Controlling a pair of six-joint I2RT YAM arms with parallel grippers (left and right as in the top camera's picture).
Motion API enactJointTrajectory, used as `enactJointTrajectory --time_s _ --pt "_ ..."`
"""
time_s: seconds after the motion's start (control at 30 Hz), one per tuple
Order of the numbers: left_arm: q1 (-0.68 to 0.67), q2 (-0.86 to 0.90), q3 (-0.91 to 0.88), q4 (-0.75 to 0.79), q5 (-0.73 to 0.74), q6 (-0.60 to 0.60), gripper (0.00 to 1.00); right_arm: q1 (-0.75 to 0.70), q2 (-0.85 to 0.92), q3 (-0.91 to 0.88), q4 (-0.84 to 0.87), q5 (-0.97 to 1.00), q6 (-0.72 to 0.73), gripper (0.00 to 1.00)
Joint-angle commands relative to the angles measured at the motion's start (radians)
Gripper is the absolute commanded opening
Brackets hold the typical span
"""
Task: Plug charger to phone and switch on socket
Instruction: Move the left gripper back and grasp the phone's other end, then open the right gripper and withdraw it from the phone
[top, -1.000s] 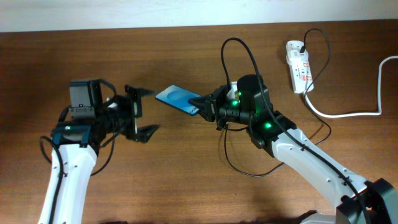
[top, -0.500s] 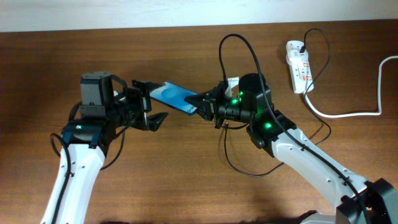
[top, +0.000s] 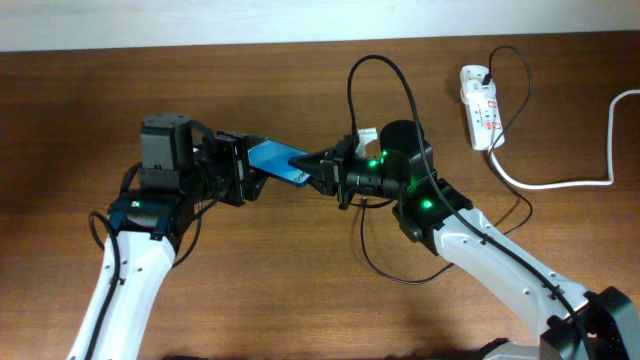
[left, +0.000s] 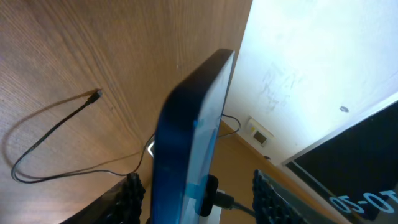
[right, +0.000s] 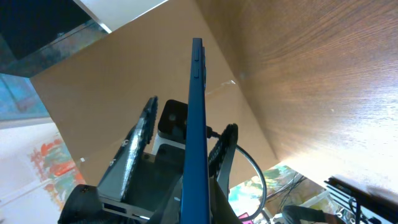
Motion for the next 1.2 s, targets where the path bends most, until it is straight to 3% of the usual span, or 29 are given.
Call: enactJointTrajectory --time_s 0.0,0.87,1.17 --pt "-0.008 0.004 0.015 0.001 -0.037 -0.001 0.55 0.006 -0.023 0.004 0.015 -0.027 0.033 0.04" --pt "-0.03 0.004 0.015 0.0 -0.032 0.0 0.25 0.03 -0.022 0.004 -0.001 0.008 0.027 0.04" --pt "-0.03 0.004 0.015 -0.006 -0.019 0.0 0.36 0.03 -0.019 0.004 -0.016 0.056 -0.008 0.04"
